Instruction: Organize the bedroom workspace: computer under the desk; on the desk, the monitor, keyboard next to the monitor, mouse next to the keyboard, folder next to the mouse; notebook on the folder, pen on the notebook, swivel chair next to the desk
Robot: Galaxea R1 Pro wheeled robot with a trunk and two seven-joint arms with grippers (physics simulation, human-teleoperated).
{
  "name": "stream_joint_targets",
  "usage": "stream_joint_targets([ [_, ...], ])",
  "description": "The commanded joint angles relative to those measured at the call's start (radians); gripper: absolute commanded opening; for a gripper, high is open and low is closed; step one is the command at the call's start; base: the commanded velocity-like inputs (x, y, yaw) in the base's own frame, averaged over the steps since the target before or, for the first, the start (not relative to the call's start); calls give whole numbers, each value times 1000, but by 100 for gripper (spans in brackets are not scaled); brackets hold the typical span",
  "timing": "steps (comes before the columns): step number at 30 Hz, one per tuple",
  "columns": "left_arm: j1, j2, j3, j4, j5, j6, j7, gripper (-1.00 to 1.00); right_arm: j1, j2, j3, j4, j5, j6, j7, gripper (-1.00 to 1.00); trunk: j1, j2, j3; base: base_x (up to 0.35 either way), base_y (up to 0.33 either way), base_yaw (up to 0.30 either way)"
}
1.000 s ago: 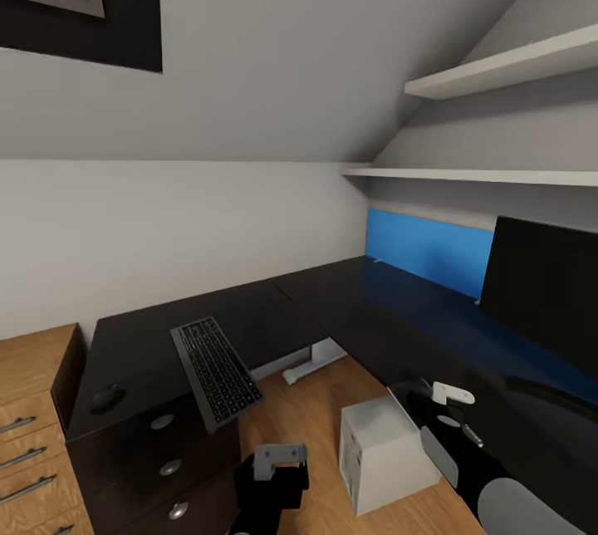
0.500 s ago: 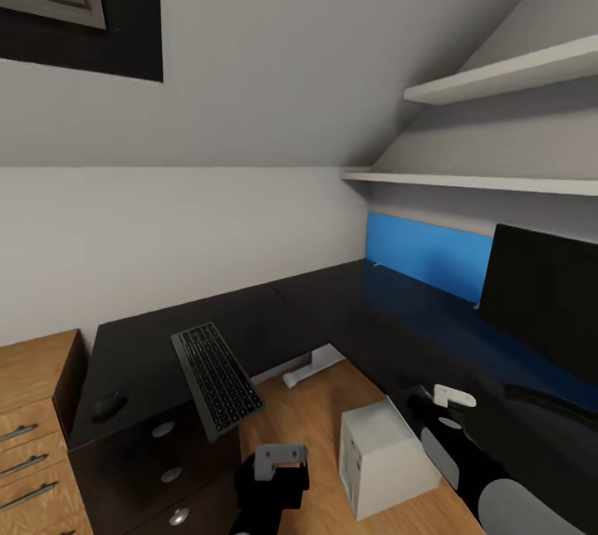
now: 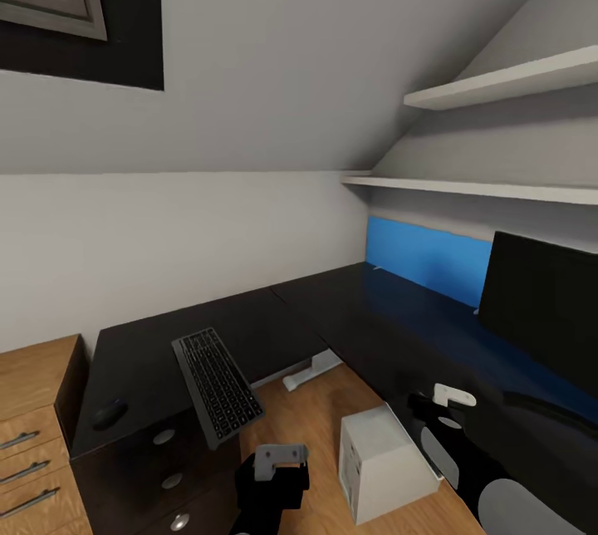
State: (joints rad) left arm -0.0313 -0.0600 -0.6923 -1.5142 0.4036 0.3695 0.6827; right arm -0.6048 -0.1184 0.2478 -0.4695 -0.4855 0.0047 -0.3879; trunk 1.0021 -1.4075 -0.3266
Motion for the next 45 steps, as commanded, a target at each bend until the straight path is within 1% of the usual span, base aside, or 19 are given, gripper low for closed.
stream_joint_targets([
  [1, -1, 0, -1, -1, 6, 3, 8, 100, -1, -1, 8, -2, -8, 0, -7, 100, -4, 6, 2, 0, 0, 0],
  [4, -1, 0, -1, -1, 6, 3, 8, 100, -1, -1, 8, -4, -8, -2, -8, 100, -15, 27, 11, 0, 0, 0],
  [9, -1, 0, -1, 0, 7, 4, 7, 100, 0, -1, 13, -54, -6, -11, -15, 100, -15, 27, 11, 0, 0, 0],
  [13, -1, 0, -2, 0, 6, 3, 9, 100, 7, -4, 13, -183, -5, -10, -28, 100, -15, 27, 11, 0, 0, 0],
  [15, -1, 0, -2, 0, 6, 3, 9, 100, 21, -5, 13, -253, -4, 0, -46, 100, -15, 27, 11, 0, 0, 0],
  [16, -1, 0, -2, 0, 6, 3, 9, 100, 32, -5, 13, -290, -2, 9, -59, 100, -15, 27, 11, 0, 0, 0],
  [17, -1, 0, -2, 0, 6, 3, 9, 100, 63, -6, 13, -365, 3, 36, -91, 100, -15, 27, 11, 0, 0, 0],
  [20, -1, 0, -2, 0, 6, 3, 9, 100, 120, -6, 14, -479, 11, 85, -145, 100, -15, 27, 11, 0, 0, 0],
  [21, -1, 0, -2, 0, 6, 3, 9, 100, 155, -6, 14, -555, 15, 114, -177, 100, -15, 27, 11, 0, 0, 0],
  [24, -1, 0, -3, 0, 6, 3, 9, 100, 198, -6, 14, -663, 18, 151, -210, 100, -15, 27, 11, 0, 0, 0],
  [25, -1, 0, -3, 0, 6, 3, 9, 100, 223, -5, 15, -724, 19, 174, -224, 100, -15, 27, 11, 0, 0, 0],
  [27, -1, 0, -3, 0, 6, 3, 9, 100, 257, -4, 16, -795, 18, 206, -235, 100, -15, 27, 11, 0, 0, 0],
  [28, -1, 0, -3, 0, 6, 3, 9, 100, 267, -3, 16, -813, 18, 216, -237, 100, -15, 27, 11, 0, 0, 0],
  [29, -1, 0, -3, 0, 6, 3, 9, 100, 292, -1, 20, -857, 15, 248, -243, 100, -15, 27, 11, 0, 0, 0],
  [34, -1, 0, -3, 0, 6, 3, 8, 100, 306, 2, 27, -891, 7, 270, -245, 100, -15, 27, 11, 0, 0, 0],
  [35, -1, 0, -2, 0, 6, 3, 8, 100, 308, 14, 28, -898, 6, 272, -246, 100, -15, 27, 11, 0, 0, 0],
  [39, -1, 0, -2, 0, 6, 3, 8, 100, 309, 33, 28, -901, 6, 272, -246, 100, -15, 27, 11, 0, 0, 0],
  [41, -1, 1, -2, 0, 6, 3, 8, 100, 311, 52, 27, -903, 5, 272, -246, 100, -15, 27, 11, 0, 0, 0],
  [45, -2, 2, -1, 0, 6, 3, 6, 100, 312, 60, 28, -893, 5, 269, -245, 100, -15, 27, 11, 0, 0, -39],
])
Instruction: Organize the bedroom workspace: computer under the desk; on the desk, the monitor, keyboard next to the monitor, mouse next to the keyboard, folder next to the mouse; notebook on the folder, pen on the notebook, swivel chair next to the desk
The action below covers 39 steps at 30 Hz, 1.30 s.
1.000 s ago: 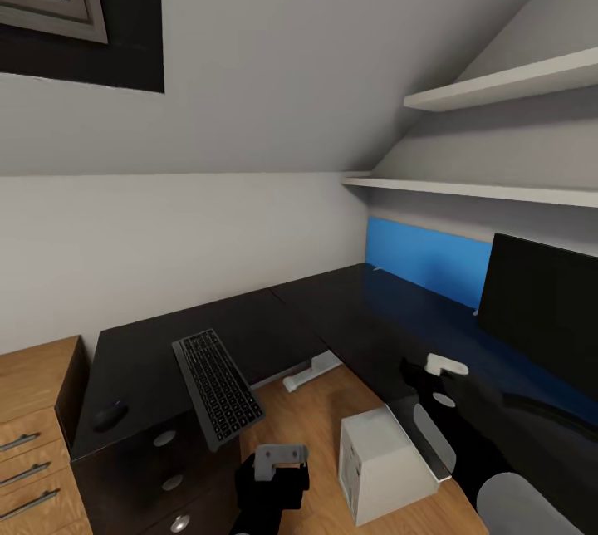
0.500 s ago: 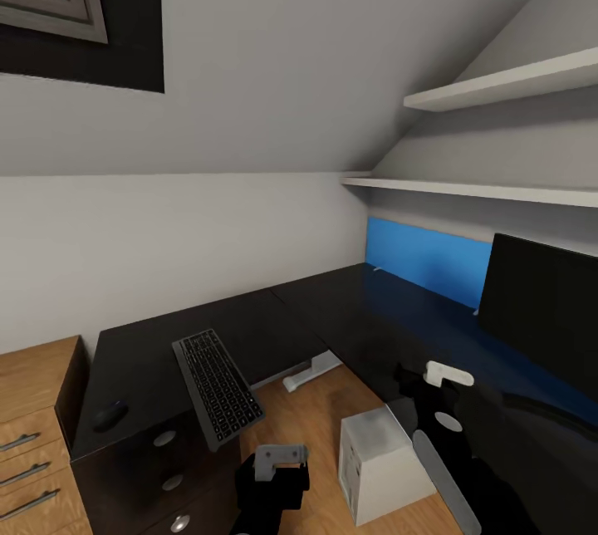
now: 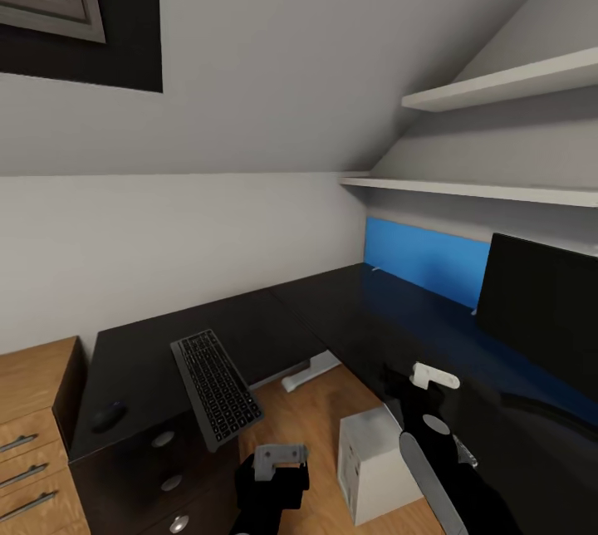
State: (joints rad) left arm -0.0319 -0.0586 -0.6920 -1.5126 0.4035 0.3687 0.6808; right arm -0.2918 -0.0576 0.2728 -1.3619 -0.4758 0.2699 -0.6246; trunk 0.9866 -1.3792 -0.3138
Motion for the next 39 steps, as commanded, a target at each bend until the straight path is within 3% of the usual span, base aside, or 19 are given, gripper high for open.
stream_joint_targets([
  [1, -1, 0, -1, -1, 6, 3, 7, 100, -1, -1, 3, -1, -4, 4, -8, 100, 0, -1, -1, 0, 0, -180],
  [14, -1, 0, -1, -1, 6, 4, 5, 100, -1, 3, 2, 7, -4, 2, -7, 100, 0, -1, 2, -213, 0, -248],
  [22, -1, 0, -1, -1, 6, 4, 5, 100, -1, 4, 2, 14, -4, 2, -6, 100, 0, -1, 3, -328, 0, -50],
  [28, -1, 0, 9, -11, 7, 3, 10, 100, -1, 4, -2, 69, -18, -1, 30, 100, 4, -8, -1, -13, 0, 0],
  [33, -1, -1, 9, -15, 7, 3, 12, 100, -1, 2, -7, 103, -130, -2, 88, 100, 23, -43, -16, -2, 0, 0],
  [34, -1, -1, 9, -16, 7, 3, 13, 100, -1, 0, -9, 115, -181, -3, 116, 100, 27, -50, -19, 0, 0, 0],
  [35, -1, -1, 9, -16, 7, 3, 13, 100, -1, -1, -9, 120, -206, -3, 131, 100, 31, -57, -22, 0, 0, 0],
  [39, -1, -1, 9, -16, 8, 3, 14, 100, -1, -5, -21, 133, -286, -2, 186, 100, 46, -85, -35, 0, 0, 0],
])
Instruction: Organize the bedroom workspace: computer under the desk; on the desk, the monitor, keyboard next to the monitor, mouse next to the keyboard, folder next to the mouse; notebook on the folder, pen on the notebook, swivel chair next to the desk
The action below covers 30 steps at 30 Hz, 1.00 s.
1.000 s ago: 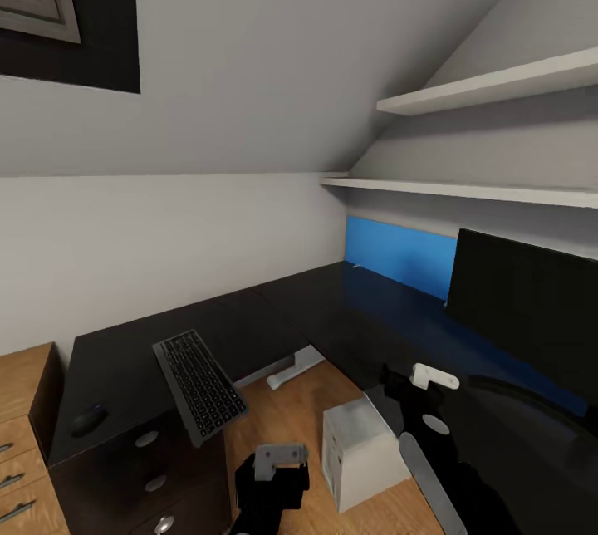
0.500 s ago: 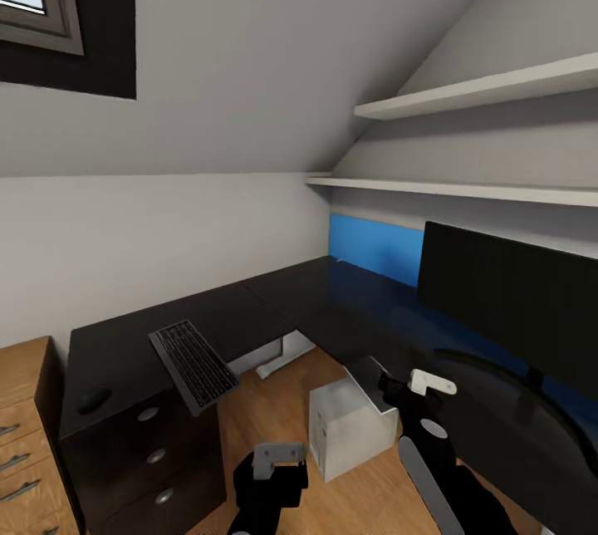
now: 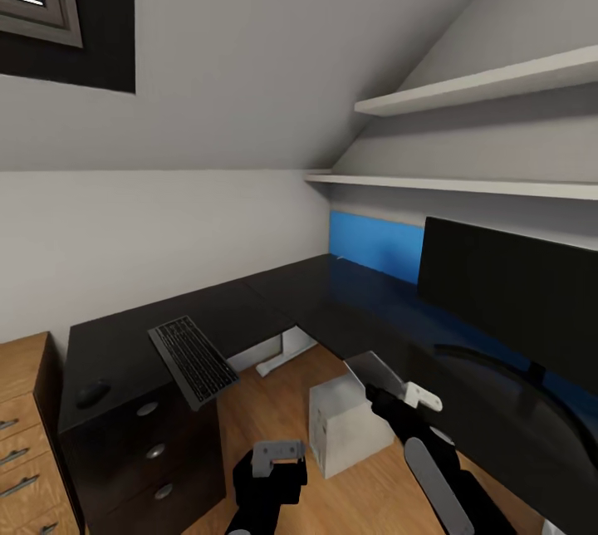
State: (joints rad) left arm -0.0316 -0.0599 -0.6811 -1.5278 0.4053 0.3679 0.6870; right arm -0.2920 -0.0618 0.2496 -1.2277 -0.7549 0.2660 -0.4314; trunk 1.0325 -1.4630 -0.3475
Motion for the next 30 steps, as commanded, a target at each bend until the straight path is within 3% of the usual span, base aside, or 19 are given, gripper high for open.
stream_joint_targets([
  [1, -1, 0, -2, -1, 6, 3, 8, 100, -1, -2, -4, 1, -21, 2, 3, 100, 4, -8, -4, 0, 0, 0],
  [4, -1, -1, -3, -1, 6, 3, 8, 100, -1, -6, -46, 13, -56, 3, 32, 100, 15, -29, -14, 0, 0, 0],
  [13, -1, -1, -3, -2, 6, 4, 8, 100, -1, -3, -151, 54, -90, 1, 80, 100, 50, -92, -42, 0, 0, 0],
  [30, -1, -1, -3, 0, 6, 5, 8, 100, -1, -3, -187, 84, -113, -1, 121, 100, 115, -211, -95, 0, 0, 0],
])
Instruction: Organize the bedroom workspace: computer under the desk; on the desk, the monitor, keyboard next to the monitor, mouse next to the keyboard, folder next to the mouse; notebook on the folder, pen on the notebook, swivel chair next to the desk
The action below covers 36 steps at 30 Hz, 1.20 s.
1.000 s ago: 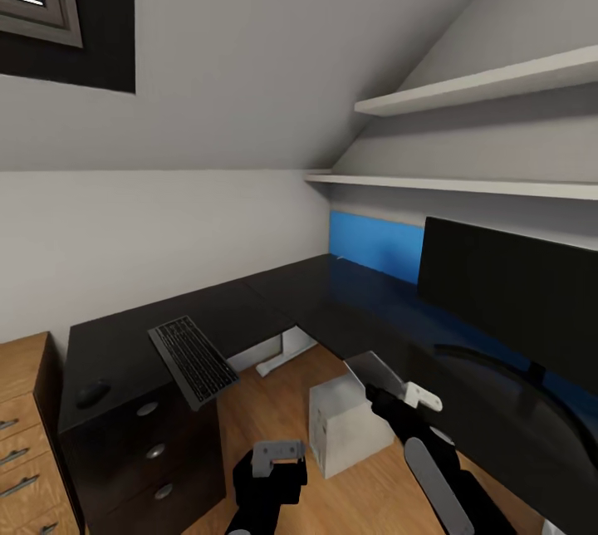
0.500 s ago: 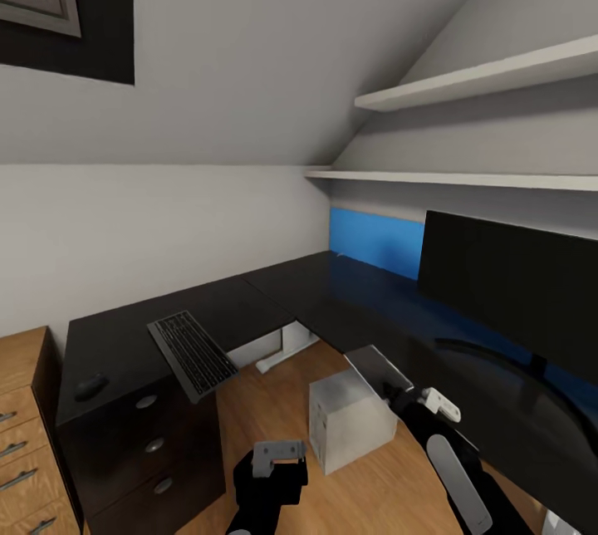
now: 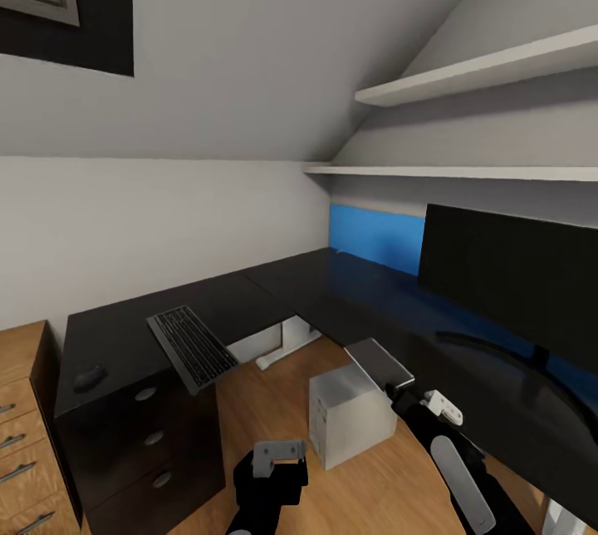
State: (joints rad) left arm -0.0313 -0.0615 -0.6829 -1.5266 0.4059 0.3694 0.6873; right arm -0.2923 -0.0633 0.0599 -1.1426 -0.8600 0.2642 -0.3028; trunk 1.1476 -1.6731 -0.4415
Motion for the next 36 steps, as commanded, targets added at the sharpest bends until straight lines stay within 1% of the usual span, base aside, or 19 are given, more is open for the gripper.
stream_joint_targets([
  [1, -1, 0, -2, -1, 6, 3, 8, 100, -1, -1, 2, 3, -14, 1, 1, 100, 4, -8, -4, 0, 0, 0],
  [2, -1, 0, -2, -1, 6, 3, 8, 100, -1, -1, 2, 10, -22, 1, 12, 100, 8, -15, -8, 0, 0, 0],
  [3, -1, 0, -2, -1, 6, 3, 8, 100, -1, -2, 1, 26, -41, 1, 41, 100, 12, -22, -11, 0, 0, 0],
  [5, -1, 0, -2, -1, 6, 3, 8, 100, -1, -4, -1, 44, -63, 1, 78, 100, 19, -36, -17, 0, 0, 0],
  [6, -1, 0, -3, -1, 6, 3, 8, 100, -1, -5, -8, 68, -92, 1, 147, 100, 23, -43, -20, 0, 0, 0],
  [7, -1, 0, -3, -1, 6, 3, 8, 100, -1, -5, -12, 78, -102, 1, 179, 100, 27, -50, -23, 0, 0, 0],
  [9, -1, 0, -3, -1, 5, 3, 8, 100, -1, -6, -27, 113, -127, 2, 286, 100, 35, -64, -30, 0, 0, 0],
  [10, -1, 0, -3, -1, 6, 3, 8, 100, -1, -6, -30, 120, -131, 2, 307, 100, 38, -71, -33, 0, 0, 0],
  [12, -1, 0, -3, -1, 6, 3, 8, 100, -1, -5, -39, 141, -140, 1, 376, 100, 46, -85, -39, 0, 0, 0],
  [16, -1, 0, -3, -1, 5, 3, 8, 100, -1, -4, -42, 149, -143, 1, 404, 100, 61, -113, -51, 0, 0, 0],
  [20, -2, 0, -3, -1, 5, 3, 8, 100, -1, -1, -46, 151, -146, 1, 398, 100, 61, -113, -51, 0, 0, 0],
  [25, -1, 0, -3, -1, 5, 3, 8, 100, -1, 28, -81, 152, -174, -48, 396, 100, 61, -113, -51, 0, 0, 0],
  [26, -1, 0, -3, -1, 5, 3, 8, 100, -1, 42, -97, 153, -197, -77, 395, 100, 61, -113, -51, 0, 0, 0],
  [29, -1, 0, -3, -1, 5, 3, 8, 100, -1, 60, -119, 153, -242, -120, 394, 100, 61, -113, -51, 0, 0, 0],
  [30, -1, 0, -3, -1, 5, 3, 8, 100, -1, 67, -128, 153, -284, -141, 393, 100, 61, -113, -51, 0, 0, 0],
  [31, -2, 0, -3, -1, 5, 3, 8, 100, -2, 70, -132, 153, -305, -149, 393, 100, 61, -113, -51, 0, 0, 0],
  [32, -2, 0, -3, -1, 5, 3, 8, 100, -2, 70, -132, 153, -305, -149, 393, 100, 61, -113, -51, 0, 0, 0],
  [34, -1, 0, -3, -1, 5, 3, 8, 100, -1, 76, -142, 153, -366, -167, 392, 100, 61, -113, -51, 0, 0, 0],
  [36, -2, 0, -3, -1, 5, 3, 8, 100, -1, 77, -146, 153, -389, -171, 392, 100, 61, -113, -51, 0, 0, 0],
])
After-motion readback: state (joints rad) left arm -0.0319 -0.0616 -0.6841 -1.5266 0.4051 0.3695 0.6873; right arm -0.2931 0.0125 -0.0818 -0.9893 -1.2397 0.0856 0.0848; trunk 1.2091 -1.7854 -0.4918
